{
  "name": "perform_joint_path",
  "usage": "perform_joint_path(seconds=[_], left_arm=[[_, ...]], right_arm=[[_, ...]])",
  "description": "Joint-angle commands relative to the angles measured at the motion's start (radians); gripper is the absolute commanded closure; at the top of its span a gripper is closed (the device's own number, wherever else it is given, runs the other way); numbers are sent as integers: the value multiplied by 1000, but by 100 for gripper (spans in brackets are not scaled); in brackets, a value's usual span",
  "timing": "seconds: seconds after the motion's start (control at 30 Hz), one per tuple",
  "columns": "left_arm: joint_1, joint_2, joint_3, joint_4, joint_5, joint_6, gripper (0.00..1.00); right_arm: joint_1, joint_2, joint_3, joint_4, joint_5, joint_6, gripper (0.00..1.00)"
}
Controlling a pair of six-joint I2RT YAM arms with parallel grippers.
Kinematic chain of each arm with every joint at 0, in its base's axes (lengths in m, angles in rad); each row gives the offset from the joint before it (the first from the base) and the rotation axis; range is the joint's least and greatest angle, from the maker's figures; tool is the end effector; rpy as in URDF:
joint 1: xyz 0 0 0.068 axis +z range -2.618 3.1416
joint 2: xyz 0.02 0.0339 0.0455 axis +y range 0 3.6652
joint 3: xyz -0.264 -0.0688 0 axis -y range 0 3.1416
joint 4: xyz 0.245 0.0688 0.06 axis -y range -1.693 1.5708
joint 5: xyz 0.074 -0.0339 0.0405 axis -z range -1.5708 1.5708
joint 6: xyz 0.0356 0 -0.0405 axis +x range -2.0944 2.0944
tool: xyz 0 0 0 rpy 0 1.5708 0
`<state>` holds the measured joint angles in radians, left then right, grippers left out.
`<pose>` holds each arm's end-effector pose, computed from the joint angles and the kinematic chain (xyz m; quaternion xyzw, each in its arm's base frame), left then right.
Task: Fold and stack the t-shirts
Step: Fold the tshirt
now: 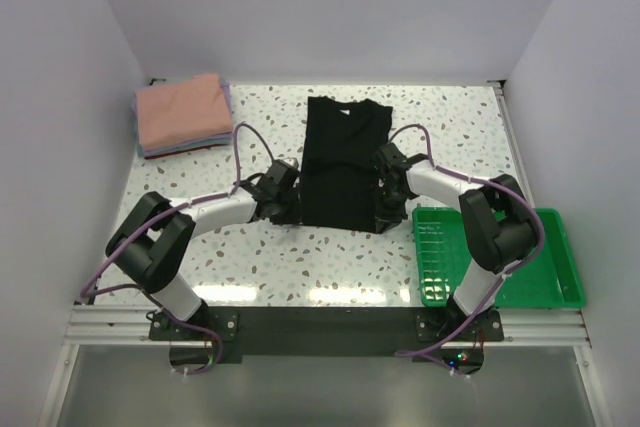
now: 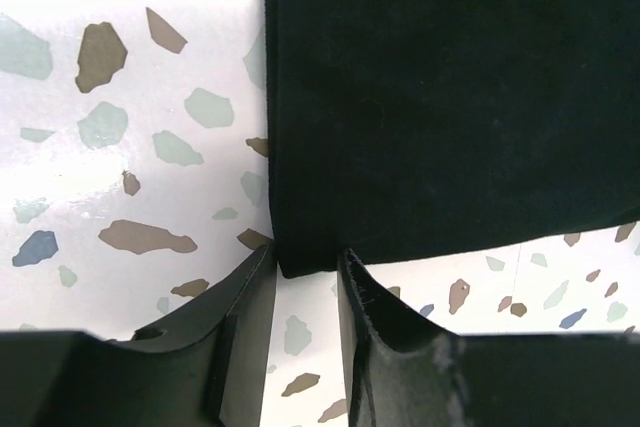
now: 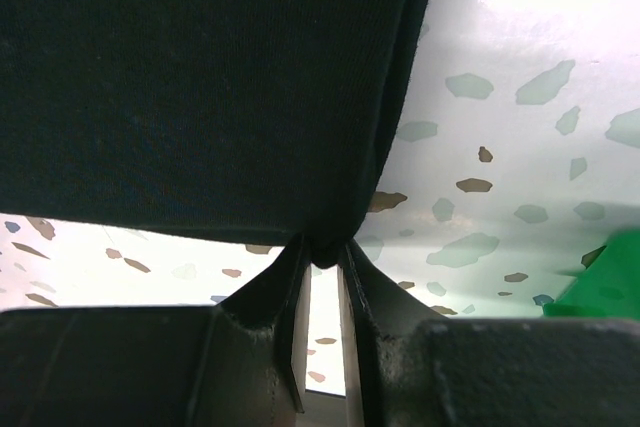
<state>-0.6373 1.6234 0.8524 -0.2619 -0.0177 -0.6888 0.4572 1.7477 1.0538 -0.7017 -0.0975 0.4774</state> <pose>0.2476 -0.1825 0.1553 -0.0272 0.9636 -0.1568 0.2147 0.2787 0.1409 0.1551 0.0058 0.9950 0.0827 0.0561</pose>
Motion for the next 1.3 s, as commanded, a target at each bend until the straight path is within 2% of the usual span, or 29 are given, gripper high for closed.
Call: perform_joint_path(seconds=[0.0, 0.33, 0.43, 0.47, 0.53, 0.8, 1.1, 1.27], left_arm=[[-2, 10, 13, -33, -70, -17, 66], [-2, 44, 5, 12, -16, 1, 78], [-2, 58, -10, 56, 30, 8, 90], [-2, 62, -12, 58, 39, 6, 100], [-2, 72, -10, 52, 36, 6, 100], [-2, -87, 19, -49, -24, 15, 100], [-1, -299, 42, -175, -11, 2, 100], [-2, -336, 80, -288, 36, 31, 100]], right_arm=[[-3, 24, -6, -12, 25, -19, 83], [-8, 24, -5, -16, 25, -17, 87], [-9, 30, 0, -18, 27, -16, 94], [-9, 32, 2, -21, 28, -17, 96], [-8, 27, 3, -25, 33, -17, 100], [-8, -63, 58, -128, 48, -10, 100], [-5, -243, 150, -312, 76, 4, 100], [20, -318, 167, -419, 79, 1, 100]])
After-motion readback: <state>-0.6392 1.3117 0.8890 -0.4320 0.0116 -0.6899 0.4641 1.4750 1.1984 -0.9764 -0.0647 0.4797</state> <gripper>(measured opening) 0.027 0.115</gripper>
